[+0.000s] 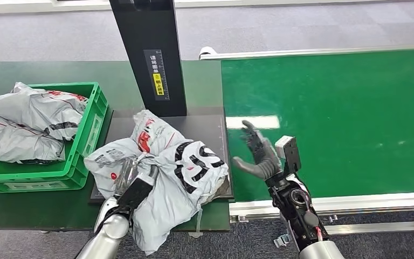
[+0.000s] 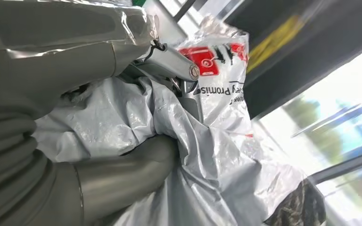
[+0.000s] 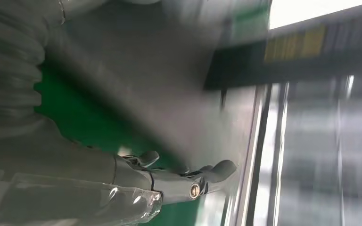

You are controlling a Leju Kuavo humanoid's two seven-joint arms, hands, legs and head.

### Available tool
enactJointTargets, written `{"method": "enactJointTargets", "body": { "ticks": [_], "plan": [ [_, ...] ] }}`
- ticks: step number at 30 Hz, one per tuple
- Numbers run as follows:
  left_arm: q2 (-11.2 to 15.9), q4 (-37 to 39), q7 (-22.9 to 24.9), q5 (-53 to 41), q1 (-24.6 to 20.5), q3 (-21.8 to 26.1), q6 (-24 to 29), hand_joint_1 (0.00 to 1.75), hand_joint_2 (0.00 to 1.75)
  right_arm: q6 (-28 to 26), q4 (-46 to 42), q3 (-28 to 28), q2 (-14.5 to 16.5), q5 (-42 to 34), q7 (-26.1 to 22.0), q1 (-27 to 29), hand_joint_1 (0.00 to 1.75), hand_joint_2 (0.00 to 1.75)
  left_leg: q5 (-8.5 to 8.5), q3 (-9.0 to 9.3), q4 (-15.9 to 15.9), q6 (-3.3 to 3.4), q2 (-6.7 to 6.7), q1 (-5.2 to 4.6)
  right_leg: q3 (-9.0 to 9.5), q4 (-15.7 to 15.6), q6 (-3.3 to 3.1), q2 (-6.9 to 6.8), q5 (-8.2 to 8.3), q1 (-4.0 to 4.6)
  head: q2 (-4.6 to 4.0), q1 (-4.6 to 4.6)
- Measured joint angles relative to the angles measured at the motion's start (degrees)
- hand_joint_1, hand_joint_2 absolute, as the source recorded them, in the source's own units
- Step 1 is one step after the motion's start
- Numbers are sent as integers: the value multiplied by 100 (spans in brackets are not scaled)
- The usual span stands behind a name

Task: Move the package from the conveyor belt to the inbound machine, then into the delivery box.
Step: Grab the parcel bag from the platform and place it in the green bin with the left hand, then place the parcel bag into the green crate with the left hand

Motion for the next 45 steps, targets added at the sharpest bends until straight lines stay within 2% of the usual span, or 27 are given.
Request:
{"method": "enactJointTargets", "body": {
  "ticks": [1,3,8,12,18,42,45],
  "plan": [
    [1,-246,-89,209,96,-2,-7,175,175,-619,-69,-16,0,118,28,29,0,175,0,-7,0,0,-2,0,-6,0,0,-1,0,0,-1,1],
    [6,-606,-229,551,229,4,-27,175,175,-1249,-173,-48,2,200,58,74,0,175,0,-13,0,0,0,1,-14,0,0,2,0,1,-1,-1],
    [7,-1099,-647,784,394,-3,358,175,175,-1609,-286,-58,55,151,94,182,0,175,-1,-21,-1,-1,2,3,-23,0,-2,4,-2,4,-1,-1],
    [18,-1393,-831,637,489,-55,821,175,175,-1738,-278,17,85,56,114,180,0,175,-1,-22,-2,-1,2,3,-24,0,-3,4,-2,4,0,1],
    [78,-1781,-886,-152,489,-250,1601,175,175,-1818,-235,124,77,-67,72,179,0,175,-1,-24,-1,-1,-2,2,-24,0,-2,2,-2,3,0,2],
    [214,-2001,-883,-203,484,-402,1662,175,175,-1837,-221,179,48,-78,67,179,0,175,-1,-25,-1,-1,-2,3,-27,0,-2,2,-2,3,-1,-1],
    [220,-2001,-824,-413,478,-403,1848,175,175,-1837,-221,184,46,-83,67,179,0,175,-1,-25,-1,-1,-2,3,-27,0,-2,2,-2,3,-1,-1]
  ]
}}
